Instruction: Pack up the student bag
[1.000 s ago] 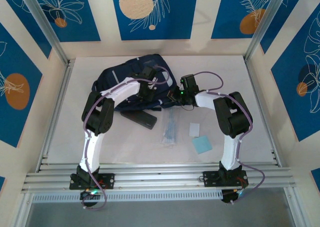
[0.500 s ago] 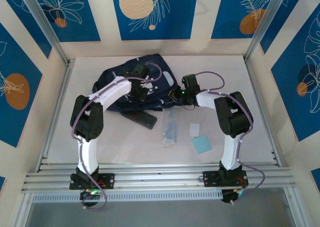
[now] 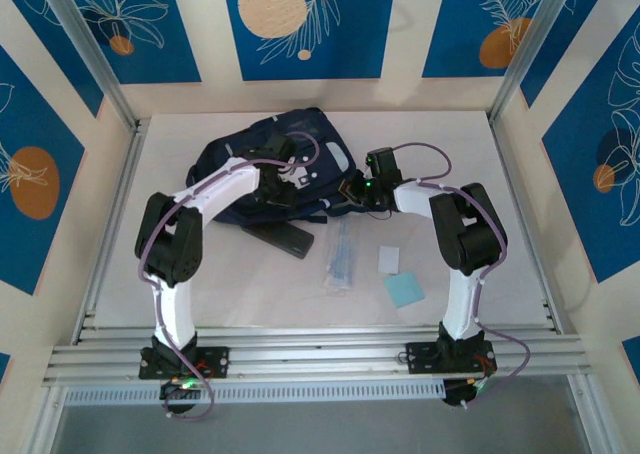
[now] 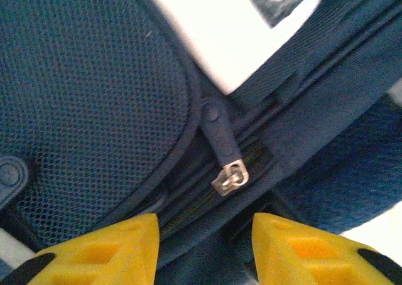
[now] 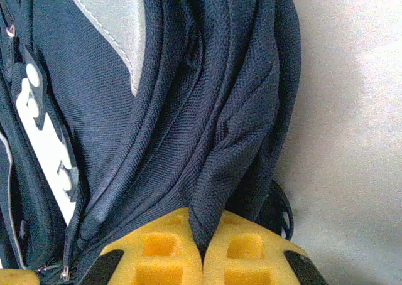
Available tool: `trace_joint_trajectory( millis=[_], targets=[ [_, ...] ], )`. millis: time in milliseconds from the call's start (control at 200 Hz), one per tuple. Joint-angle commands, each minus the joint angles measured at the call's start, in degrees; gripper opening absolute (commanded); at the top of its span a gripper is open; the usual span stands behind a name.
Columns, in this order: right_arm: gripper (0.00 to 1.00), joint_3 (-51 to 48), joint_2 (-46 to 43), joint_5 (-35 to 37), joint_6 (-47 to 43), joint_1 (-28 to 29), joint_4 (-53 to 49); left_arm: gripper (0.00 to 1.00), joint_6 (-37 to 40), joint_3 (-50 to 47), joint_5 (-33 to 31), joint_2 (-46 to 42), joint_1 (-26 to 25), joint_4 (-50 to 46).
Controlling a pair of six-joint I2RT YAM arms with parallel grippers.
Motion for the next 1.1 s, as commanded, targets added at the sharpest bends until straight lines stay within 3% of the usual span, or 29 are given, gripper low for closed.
trace_joint_trajectory(
  millis=[0, 250, 440, 580, 625, 685, 740, 820, 1095],
  targets=[
    [0.00, -0.3, -0.8, -0.3, -1.0, -0.1, -2.6, 0.45, -2.3, 0.8, 3.2, -0.8, -0.7, 2.4],
    [0.00, -0.4, -0.5, -1.1, -0.9, 0.0, -1.9, 0.48, -1.2, 3.8, -3.7, 5.3, -1.6, 3.4],
    [0.00, -0.6, 0.0, -1.7, -0.7, 0.1, -1.1, 0.59, -0.2, 4.1, -8.7, 9.2, -2.7, 5.7],
    [0.00, -0.8, -0.1, -1.8, -0.7, -0.1, -0.9, 0.59, -0.6, 3.8, -14.3, 11.6, -2.8, 3.4],
    [0.00, -1.0, -0.1, -1.8, -0.7, -0.2, -0.7, 0.57, -1.1, 2.4, -16.5, 11.3, -2.7, 3.7],
    [0.00, -1.4, -0.1, -1.9, -0.6, -0.4, -0.3, 0.43, -2.5, -0.2, -18.3, 10.1, -2.1, 4.9],
    [0.00, -1.7, -0.1, -2.1, -0.5, -0.6, -0.1, 0.30, -4.8, -3.3, -17.7, 8.1, -0.9, 6.9],
    [0.00, -2.2, -0.2, -2.1, -0.4, -0.9, 0.3, 0.22, -8.4, -8.0, -15.8, 4.6, 1.0, 10.8],
    [0.00, -2.5, -0.1, -2.0, -0.6, -1.3, 0.3, 0.25, -14.3, -15.3, -18.2, -6.3, 1.8, 16.3]
  ],
)
